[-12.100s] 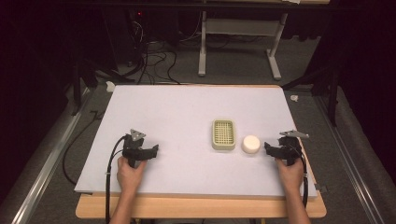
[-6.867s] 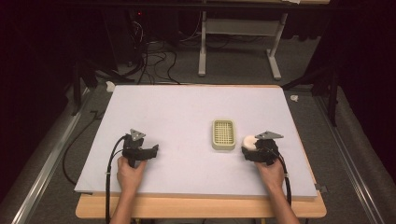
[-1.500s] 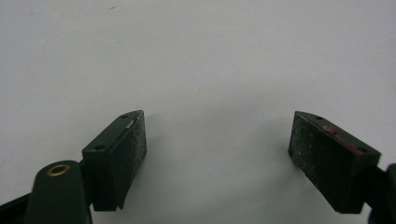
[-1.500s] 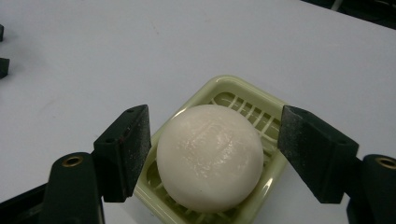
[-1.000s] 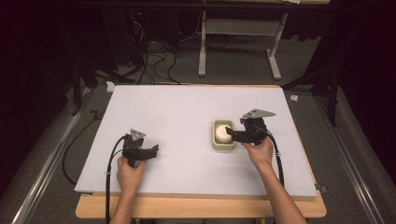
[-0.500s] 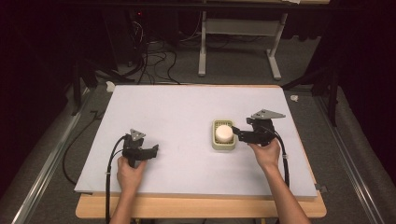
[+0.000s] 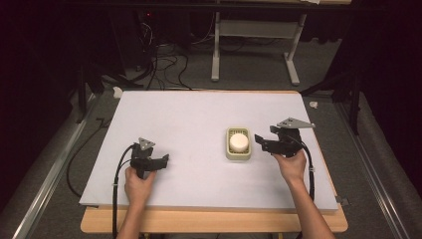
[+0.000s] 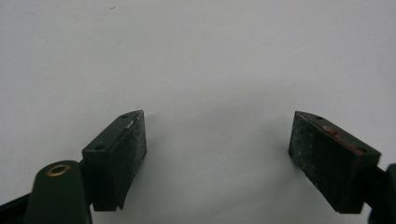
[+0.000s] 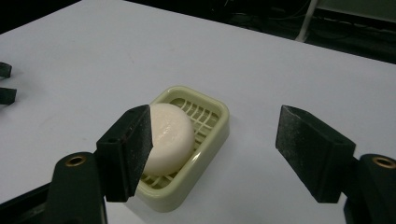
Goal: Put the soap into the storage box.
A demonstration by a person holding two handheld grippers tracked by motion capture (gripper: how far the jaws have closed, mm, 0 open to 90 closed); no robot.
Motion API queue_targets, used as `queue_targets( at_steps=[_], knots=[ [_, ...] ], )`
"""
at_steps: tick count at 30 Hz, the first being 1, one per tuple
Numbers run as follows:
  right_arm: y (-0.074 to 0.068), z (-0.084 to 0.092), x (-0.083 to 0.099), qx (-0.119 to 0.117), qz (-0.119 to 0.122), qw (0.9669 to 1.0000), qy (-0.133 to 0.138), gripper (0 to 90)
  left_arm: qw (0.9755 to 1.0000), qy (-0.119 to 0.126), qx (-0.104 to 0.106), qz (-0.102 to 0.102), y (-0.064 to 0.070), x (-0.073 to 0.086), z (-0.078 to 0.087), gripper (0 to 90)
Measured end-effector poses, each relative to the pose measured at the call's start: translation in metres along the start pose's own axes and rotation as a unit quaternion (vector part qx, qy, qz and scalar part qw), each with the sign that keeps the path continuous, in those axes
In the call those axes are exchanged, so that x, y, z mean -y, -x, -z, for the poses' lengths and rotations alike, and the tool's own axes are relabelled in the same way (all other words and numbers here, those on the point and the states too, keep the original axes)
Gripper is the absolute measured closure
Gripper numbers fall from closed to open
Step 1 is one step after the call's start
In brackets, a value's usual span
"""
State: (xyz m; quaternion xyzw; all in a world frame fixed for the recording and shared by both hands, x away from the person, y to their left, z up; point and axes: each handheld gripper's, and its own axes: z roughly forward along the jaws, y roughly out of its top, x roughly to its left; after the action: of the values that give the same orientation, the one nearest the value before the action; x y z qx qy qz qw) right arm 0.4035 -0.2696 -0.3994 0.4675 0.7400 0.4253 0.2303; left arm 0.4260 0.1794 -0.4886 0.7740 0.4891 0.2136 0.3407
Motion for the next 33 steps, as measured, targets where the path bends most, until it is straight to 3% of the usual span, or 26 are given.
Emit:
queue_targets(
  at_steps=[33],
  knots=[
    [0.027, 0.035, 0.020, 0.023, -0.032, 0.9990, 0.023, 27.6, 1.0000, 0.000, 0.000, 0.000, 0.000, 0.000, 0.000, 19.6]
  ],
)
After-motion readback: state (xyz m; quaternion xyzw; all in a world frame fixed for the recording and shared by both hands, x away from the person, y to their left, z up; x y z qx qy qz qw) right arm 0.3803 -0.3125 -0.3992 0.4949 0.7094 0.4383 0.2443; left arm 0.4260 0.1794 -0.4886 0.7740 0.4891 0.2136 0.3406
